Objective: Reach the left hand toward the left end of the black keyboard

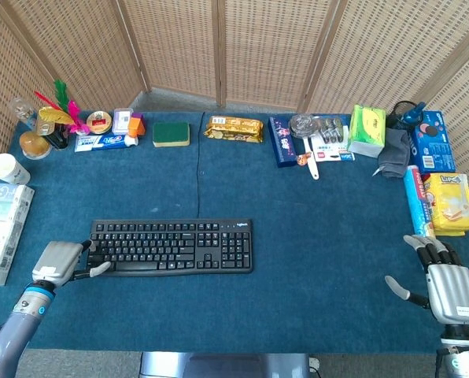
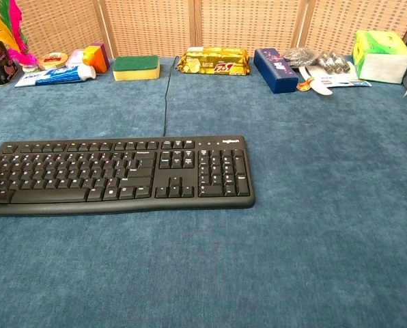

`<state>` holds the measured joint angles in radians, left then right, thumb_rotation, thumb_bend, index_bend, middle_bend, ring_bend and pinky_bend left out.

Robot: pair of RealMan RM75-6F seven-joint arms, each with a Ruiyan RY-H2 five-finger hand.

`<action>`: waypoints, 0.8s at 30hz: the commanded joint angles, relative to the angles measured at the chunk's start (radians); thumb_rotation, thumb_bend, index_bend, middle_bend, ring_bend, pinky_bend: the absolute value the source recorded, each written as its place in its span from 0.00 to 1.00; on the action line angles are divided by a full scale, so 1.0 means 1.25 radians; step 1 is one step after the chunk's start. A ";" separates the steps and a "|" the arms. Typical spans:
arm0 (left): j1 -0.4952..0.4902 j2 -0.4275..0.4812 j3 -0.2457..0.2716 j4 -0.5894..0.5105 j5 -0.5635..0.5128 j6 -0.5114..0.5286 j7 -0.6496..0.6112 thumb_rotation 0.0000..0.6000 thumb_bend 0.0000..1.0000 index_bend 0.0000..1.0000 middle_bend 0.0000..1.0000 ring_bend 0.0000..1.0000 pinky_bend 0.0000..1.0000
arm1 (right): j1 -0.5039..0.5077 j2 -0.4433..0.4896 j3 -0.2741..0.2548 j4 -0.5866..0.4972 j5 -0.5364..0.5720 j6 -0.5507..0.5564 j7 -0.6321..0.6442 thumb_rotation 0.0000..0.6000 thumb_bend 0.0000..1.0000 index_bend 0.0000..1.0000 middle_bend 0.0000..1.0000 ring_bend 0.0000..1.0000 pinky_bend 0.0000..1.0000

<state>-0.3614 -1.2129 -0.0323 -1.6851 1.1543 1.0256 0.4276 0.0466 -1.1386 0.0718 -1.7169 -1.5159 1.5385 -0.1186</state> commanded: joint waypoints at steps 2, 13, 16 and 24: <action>0.015 0.028 0.000 -0.035 0.048 0.055 -0.023 0.00 0.10 0.31 1.00 1.00 0.91 | 0.000 0.001 0.001 -0.003 0.000 0.000 -0.002 0.00 0.23 0.20 0.23 0.18 0.16; 0.116 0.118 0.029 -0.135 0.192 0.269 -0.061 0.00 0.10 0.31 0.70 0.59 0.55 | 0.013 -0.011 0.005 -0.002 -0.001 -0.015 -0.009 0.00 0.23 0.20 0.23 0.18 0.15; 0.152 0.133 0.043 -0.153 0.218 0.323 -0.073 0.00 0.10 0.31 0.56 0.44 0.42 | 0.019 -0.018 0.007 0.003 -0.002 -0.021 -0.009 0.00 0.23 0.20 0.23 0.18 0.15; 0.231 0.137 0.067 -0.154 0.285 0.444 -0.110 0.00 0.10 0.31 0.49 0.40 0.38 | 0.025 -0.024 0.008 0.009 -0.008 -0.023 -0.005 0.00 0.23 0.20 0.23 0.18 0.15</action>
<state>-0.0942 -1.0461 0.0399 -1.8758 1.4899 1.5570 0.3023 0.0783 -1.1690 0.0816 -1.7055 -1.5259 1.5093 -0.1243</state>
